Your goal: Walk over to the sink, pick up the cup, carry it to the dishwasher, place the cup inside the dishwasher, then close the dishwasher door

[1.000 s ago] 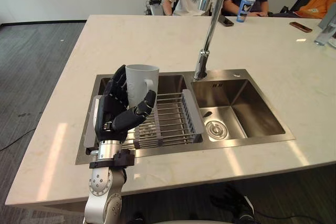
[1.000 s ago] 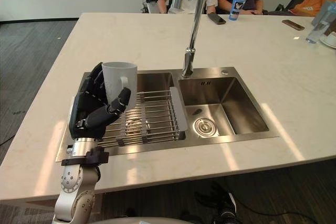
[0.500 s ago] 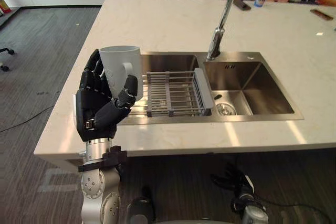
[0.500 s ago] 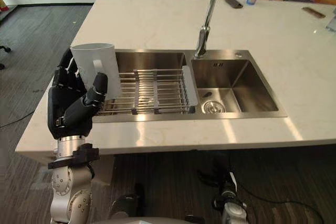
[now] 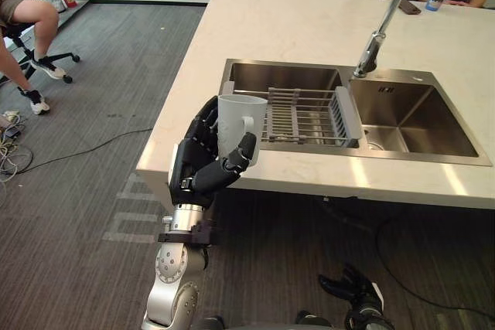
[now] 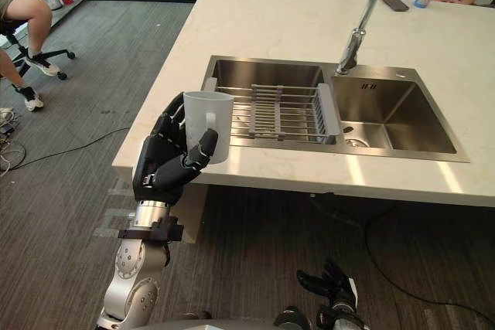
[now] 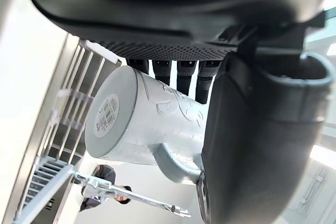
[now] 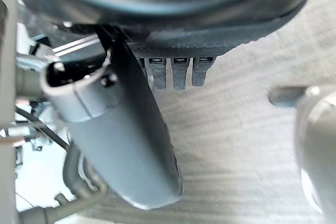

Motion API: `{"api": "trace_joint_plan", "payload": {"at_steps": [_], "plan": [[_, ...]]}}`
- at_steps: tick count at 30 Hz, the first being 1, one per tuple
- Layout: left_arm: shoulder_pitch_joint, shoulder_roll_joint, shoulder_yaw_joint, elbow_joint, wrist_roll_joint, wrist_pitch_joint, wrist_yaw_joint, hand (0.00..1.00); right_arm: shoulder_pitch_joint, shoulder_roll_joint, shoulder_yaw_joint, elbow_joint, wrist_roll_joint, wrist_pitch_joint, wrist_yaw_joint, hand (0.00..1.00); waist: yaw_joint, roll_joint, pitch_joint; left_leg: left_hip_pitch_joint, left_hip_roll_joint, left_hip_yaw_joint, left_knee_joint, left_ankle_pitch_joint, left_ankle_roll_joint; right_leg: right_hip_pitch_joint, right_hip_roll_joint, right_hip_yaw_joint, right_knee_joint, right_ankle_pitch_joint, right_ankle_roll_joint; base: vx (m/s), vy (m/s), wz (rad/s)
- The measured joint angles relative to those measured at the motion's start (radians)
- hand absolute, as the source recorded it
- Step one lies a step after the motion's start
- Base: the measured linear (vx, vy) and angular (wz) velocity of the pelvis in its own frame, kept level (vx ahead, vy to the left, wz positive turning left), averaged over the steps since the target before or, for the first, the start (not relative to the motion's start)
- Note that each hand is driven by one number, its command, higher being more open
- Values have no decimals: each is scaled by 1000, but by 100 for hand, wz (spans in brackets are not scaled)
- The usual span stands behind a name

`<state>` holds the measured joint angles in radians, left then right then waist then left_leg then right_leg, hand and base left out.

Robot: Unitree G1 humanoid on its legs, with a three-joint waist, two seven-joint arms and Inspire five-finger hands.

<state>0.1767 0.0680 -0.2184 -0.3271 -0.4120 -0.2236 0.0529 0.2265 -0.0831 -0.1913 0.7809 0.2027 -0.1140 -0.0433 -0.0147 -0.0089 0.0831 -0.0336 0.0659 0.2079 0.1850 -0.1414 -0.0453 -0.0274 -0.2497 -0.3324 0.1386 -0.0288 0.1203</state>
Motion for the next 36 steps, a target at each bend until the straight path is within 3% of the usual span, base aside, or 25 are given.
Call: {"api": "trace_joint_plan", "payload": {"at_steps": [6, 9, 11, 15, 17, 18, 20, 21, 22, 23, 24, 25, 26, 27, 29, 30, 31, 32, 33, 34, 35, 36], "plan": [[0, 10, 3, 0, 0, 0, -6, 30, -6, -5, 0, 14, -7, 0, 0, 90, -1, -1, -1, -8, 0, -13, 20, -6, 12, 11, 5, 4, 8, 3, 1, -44, 14, 6], [2, 18, -6, 0, 5, 1, -8, 30, 11, -10, 0, 13, -8, 0, -3, 90, -12, -4, -2, -17, 1, -69, 40, -5, 12, 9, 34, 194, 57, -51, -70, -70, -27, 46], [7, 32, 5, 0, 6, -1, -6, 30, 36, -5, 2, 13, -8, 0, -2, 90, -10, -24, -14, -33, -10, -103, 60, -7, 10, 10, 35, 252, 78, -108, -57, -42, -74, 58], [107, 5, 55, -55, 10, 0, 15, 30, 41, -5, 22, -1, -8, 0, -3, 90, 19, -17, -21, -81, 11, -171, 91, 2, -13, 13, 57, 198, 87, -114, -12, -47, -125, 42], [129, -5, 57, -76, 9, 0, 16, 30, 41, -4, 25, -10, -8, 0, -4, 90, 29, -18, -21, -103, 14, -204, 95, 11, -23, 15, 63, 167, 87, -113, -12, -48, -122, 70], [140, -11, 60, -90, 9, 0, 18, 30, 35, -5, 34, -22, -8, 0, -10, 90, 32, -17, -21, -133, 7, -261, 89, 35, -30, 23, 65, 108, 88, -117, -11, -66, -118, 99], [146, -14, 66, -104, 7, 0, 28, 30, 16, -9, 42, -24, -8, -1, -22, 90, 39, -18, -21, -149, -3, -276, 37, 93, -29, 35, 54, 32, 91, -123, -16, -110, -104, 132], [146, -16, 78, -109, 3, -1, 33, 30, -1, -5, 39, -24, -8, -3, -31, 90, 41, -24, -20, -139, 21, -190, -31, 89, 8, 49, 42, -29, 80, -119, -11, -116, -82, 137], [145, -18, 84, -109, 1, -2, 34, 30, -6, -3, 39, -26, -8, -6, -34, 90, 39, -29, -19, -140, 40, -113, -41, 83, 17, 63, 33, -59, 64, -113, -8, -90, -43, 136], [140, -21, 87, -109, -1, -3, 35, 30, -16, -10, 40, -26, -8, -14, -40, 90, 35, -36, -14, -167, 85, 23, 22, 63, 31, 75, 16, -108, 48, -107, 2, -53, -7, 142], [140, -37, 84, -109, -2, -6, 35, 30, -30, -25, 41, -25, -9, -15, -44, 90, 32, -11, -10, -207, 159, 209, 173, 28, 52, 94, 14, -171, 46, -106, 5, -51, 85, 163], [142, -51, 74, -109, -2, -8, 32, 30, -37, -52, 41, -24, -9, -14, -49, 90, 32, 22, -16, -202, 195, 322, 235, 27, 63, 113, 21, -222, 48, -109, 9, -26, 123, 138], [142, -57, 70, -109, -2, -13, 30, 30, -41, -64, 41, -24, -9, -14, -51, 90, 29, 39, -21, -192, 194, 346, 221, 10, 63, 119, 25, -243, 52, -115, 19, -15, 188, 121], [135, -47, 75, -110, -4, -26, 28, 30, -76, -64, 40, -11, -9, -13, -57, 90, 29, 30, -14, -203, 145, 317, 199, 10, 76, 121, -5, -274, 73, -131, 21, -9, 194, 83], [135, -42, 85, -109, -16, -28, 29, 30, -105, -50, 41, -9, -11, -11, -62, 90, 25, 3, 4, -218, 98, 288, 210, -7, 100, 116, -49, -283, 123, -171, 29, -15, 199, 78], [135, -39, 85, -109, -21, -28, 30, 30, -110, -43, 42, -9, -11, -11, -63, 90, 25, -2, 7, -220, 82, 275, 220, -18, 108, 120, -64, -283, 141, -186, 23, 40, 212, 83], [137, -35, 84, -109, -21, -28, 29, 30, -111, -32, 44, -9, -13, -10, -63, 90, 26, -17, 17, -220, 54, 252, 250, -47, 120, 133, -94, -294, 187, -215, -17, 77, 183, 72], [137, -40, 81, -108, -22, -28, 29, 30, -116, -30, 50, -9, -14, -8, -62, 90, 26, -15, 22, -221, 47, 226, 275, -75, 129, 120, -114, -257, 280, -204, -62, 133, 185, 101], [137, -40, 79, -107, -22, -22, 30, 30, -117, -25, 57, -6, -17, -5, -58, 90, 11, -17, 25, -211, 17, 181, 279, -91, 146, 54, -148, -143, 457, -152, -130, 135, 146, 98], [137, -36, 72, -107, -22, -23, 29, 30, -117, -22, 62, -1, -21, -4, -57, 90, 3, -15, 26, -205, 4, 152, 274, -95, 152, 20, -148, -77, 526, -136, -137, 192, 193, 136], [129, -20, 55, -105, -22, -24, 28, 30, -116, -13, 66, 1, -31, -3, -54, 90, -11, -11, 27, -200, -10, 97, 269, -100, 157, -27, -103, 37, 583, -179, -100, 294, 194, 130], [120, -5, 48, -99, -22, -24, 28, 30, -116, -10, 80, 1, -32, -4, -51, 90, -9, -15, 25, -186, -29, 61, 255, -96, 149, -61, -57, 110, 567, -216, -85, 312, 175, 119]]}}
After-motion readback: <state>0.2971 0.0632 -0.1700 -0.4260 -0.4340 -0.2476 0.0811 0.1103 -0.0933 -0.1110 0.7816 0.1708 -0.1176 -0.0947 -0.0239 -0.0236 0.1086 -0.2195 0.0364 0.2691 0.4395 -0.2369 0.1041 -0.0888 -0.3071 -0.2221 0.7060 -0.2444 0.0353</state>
